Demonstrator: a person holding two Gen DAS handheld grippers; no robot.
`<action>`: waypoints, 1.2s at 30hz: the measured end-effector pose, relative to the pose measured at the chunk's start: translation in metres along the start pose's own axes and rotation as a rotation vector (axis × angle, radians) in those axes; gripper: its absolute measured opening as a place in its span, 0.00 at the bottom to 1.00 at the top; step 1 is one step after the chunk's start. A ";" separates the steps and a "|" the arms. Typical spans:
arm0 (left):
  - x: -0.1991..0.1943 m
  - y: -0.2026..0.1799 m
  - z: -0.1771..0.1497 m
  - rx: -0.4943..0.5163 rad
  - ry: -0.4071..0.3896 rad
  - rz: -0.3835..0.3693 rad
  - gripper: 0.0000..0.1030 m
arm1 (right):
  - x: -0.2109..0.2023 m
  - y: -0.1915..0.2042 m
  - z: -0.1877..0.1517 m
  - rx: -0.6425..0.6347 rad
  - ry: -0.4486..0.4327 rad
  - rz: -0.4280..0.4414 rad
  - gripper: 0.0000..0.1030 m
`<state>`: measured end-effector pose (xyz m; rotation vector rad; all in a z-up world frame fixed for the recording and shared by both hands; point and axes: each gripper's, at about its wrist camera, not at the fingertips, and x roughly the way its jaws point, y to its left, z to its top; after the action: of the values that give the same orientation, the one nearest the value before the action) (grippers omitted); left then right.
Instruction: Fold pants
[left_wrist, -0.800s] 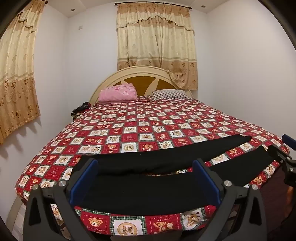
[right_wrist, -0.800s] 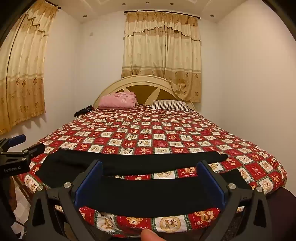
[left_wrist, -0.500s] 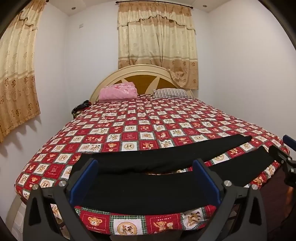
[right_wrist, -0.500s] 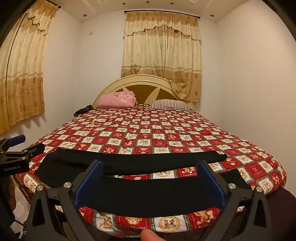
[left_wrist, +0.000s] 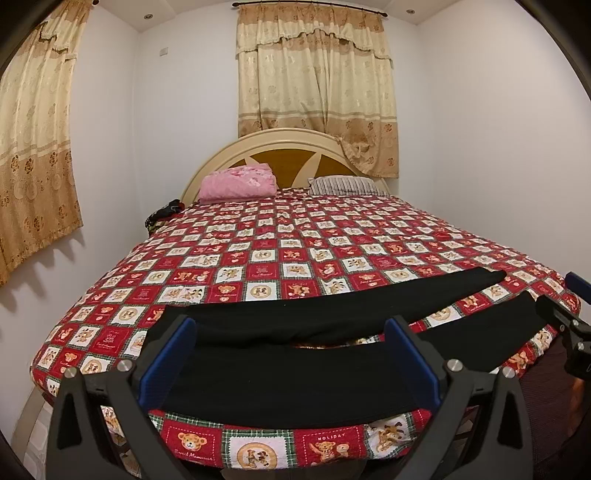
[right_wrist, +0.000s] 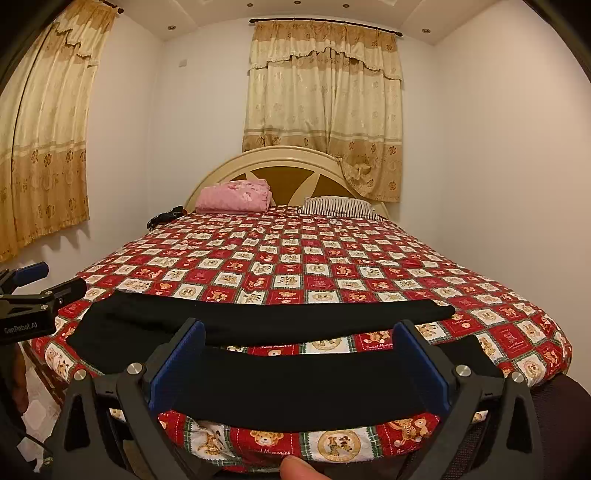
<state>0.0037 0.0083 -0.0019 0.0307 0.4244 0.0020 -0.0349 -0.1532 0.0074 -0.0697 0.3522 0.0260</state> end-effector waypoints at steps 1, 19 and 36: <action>0.000 -0.001 0.000 0.001 0.000 0.000 1.00 | 0.000 0.000 0.000 -0.001 0.000 0.000 0.99; 0.002 -0.001 -0.005 -0.002 0.004 0.005 1.00 | 0.001 0.002 -0.003 -0.004 0.004 -0.002 0.99; 0.003 0.000 -0.004 -0.005 0.006 0.005 1.00 | 0.002 0.001 -0.004 -0.005 0.006 -0.002 0.99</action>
<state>0.0045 0.0081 -0.0066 0.0268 0.4306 0.0080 -0.0338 -0.1520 0.0031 -0.0756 0.3578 0.0245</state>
